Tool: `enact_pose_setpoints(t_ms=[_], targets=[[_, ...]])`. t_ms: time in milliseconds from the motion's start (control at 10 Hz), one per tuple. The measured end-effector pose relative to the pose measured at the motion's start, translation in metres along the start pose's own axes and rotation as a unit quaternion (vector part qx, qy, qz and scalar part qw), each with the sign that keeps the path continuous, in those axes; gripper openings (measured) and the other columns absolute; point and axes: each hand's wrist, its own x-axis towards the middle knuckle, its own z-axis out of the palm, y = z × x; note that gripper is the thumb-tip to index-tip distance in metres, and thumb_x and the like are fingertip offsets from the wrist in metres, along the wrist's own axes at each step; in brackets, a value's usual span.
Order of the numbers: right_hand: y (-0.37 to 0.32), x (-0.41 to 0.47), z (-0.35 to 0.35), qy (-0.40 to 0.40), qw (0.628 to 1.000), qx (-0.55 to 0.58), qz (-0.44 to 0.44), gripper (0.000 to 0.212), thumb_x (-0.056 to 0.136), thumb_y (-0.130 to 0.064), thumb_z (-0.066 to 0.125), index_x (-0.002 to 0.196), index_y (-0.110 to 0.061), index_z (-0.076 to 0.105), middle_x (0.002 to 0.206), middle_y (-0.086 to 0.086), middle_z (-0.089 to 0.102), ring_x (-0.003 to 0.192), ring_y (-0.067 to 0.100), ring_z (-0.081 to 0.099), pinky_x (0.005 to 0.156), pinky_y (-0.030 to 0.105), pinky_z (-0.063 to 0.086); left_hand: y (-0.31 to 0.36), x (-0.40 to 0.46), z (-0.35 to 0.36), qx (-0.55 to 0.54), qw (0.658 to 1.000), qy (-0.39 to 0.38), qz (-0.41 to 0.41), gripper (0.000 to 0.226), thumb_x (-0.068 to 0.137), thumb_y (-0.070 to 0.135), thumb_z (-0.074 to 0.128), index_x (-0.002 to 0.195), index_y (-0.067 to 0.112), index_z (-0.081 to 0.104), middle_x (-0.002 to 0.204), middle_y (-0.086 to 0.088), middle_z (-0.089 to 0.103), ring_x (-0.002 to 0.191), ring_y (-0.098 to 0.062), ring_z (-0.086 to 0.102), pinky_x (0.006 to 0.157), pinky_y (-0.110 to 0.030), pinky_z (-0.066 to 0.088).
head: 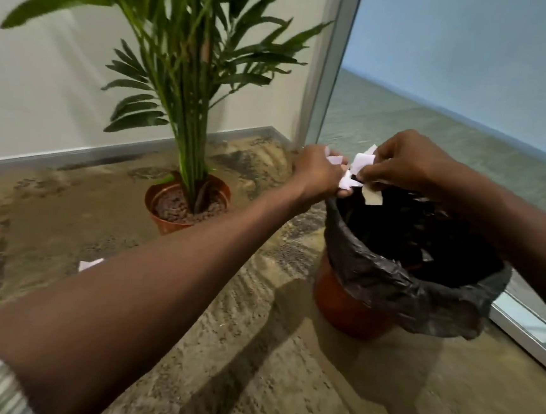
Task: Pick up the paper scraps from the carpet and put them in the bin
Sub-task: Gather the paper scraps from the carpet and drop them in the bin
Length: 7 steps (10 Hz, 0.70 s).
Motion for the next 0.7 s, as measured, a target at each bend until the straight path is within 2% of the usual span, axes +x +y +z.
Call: enact_pose_setpoints(t_ms=[100,200,300,400,500,600,700], targets=[[0.024,-0.001,-0.006,-0.057,0.995,-0.064,0.045,0.016,0.076,-0.019,0.078,0.063,-0.013,0.071,0.058,0.008,0.062,0.053,0.018,0.054,0.052,0.023,0.037,0.014,0.009,0.026,0.101,0.987,-0.119,-0.025,0.014,0.091,0.005,0.061,0.102,-0.003,0.064,0.095,-0.016,0.07,0.077,-0.025,0.072,0.065,-0.036,0.062],[0.042,0.0,0.001,-0.147,0.98,-0.119,0.058,0.02,0.082,-0.024,0.074,0.063,-0.017,0.071,0.06,0.003,0.065,0.065,0.027,0.061,0.062,0.029,0.047,0.024,0.007,0.039,0.231,0.95,-0.207,-0.045,0.016,0.092,0.021,0.062,0.079,0.013,0.058,0.073,-0.004,0.063,0.055,-0.016,0.063,0.041,-0.021,0.053],[0.045,0.006,0.011,-0.264,0.947,-0.146,0.109,0.018,0.085,-0.021,0.074,0.07,-0.018,0.063,0.077,0.009,0.066,0.071,0.027,0.063,0.069,0.037,0.055,0.028,0.007,0.039,0.231,0.942,-0.238,-0.058,0.016,0.094,0.027,0.058,0.084,0.015,0.058,0.073,-0.002,0.058,0.054,-0.015,0.057,0.04,-0.02,0.05],[0.043,0.015,0.017,-0.23,0.948,-0.198,0.1,0.012,0.09,-0.012,0.066,0.096,-0.002,0.066,0.092,0.017,0.065,0.079,0.031,0.065,0.071,0.036,0.054,0.023,0.005,0.031,0.076,0.972,-0.211,-0.077,0.009,0.098,0.014,0.049,0.101,0.01,0.056,0.09,-0.013,0.058,0.077,-0.024,0.059,0.071,-0.04,0.059],[0.009,0.015,0.02,-0.052,0.966,-0.251,0.014,0.022,0.087,-0.02,0.063,0.096,-0.001,0.067,0.087,0.022,0.066,0.079,0.037,0.064,0.064,0.03,0.042,0.017,-0.004,0.001,-0.175,0.976,-0.118,-0.054,0.014,0.1,0.0,0.042,0.094,0.006,0.054,0.081,-0.012,0.056,0.067,-0.022,0.055,0.052,-0.026,0.055],[-0.038,0.014,0.037,0.087,0.973,-0.187,-0.106,0.017,0.08,-0.019,0.066,0.083,-0.003,0.07,0.08,0.025,0.067,0.077,0.038,0.066,0.061,0.029,0.039,-0.004,-0.018,-0.043,-0.14,0.99,0.012,0.001,0.015,0.1,0.011,0.048,0.099,0.003,0.06,0.076,-0.006,0.064,0.058,-0.014,0.058,0.046,-0.02,0.045],[-0.096,0.006,0.075,0.032,0.977,-0.085,-0.192,0.02,0.084,-0.023,0.067,0.069,-0.011,0.064,0.059,0.003,0.06,0.06,0.023,0.062,0.049,0.021,0.033,-0.04,-0.043,-0.096,-0.079,0.995,0.068,0.007,0.021,0.101,0.014,0.046,0.094,0.006,0.065,0.072,-0.002,0.064,0.051,-0.008,0.056,0.041,-0.019,0.04]])
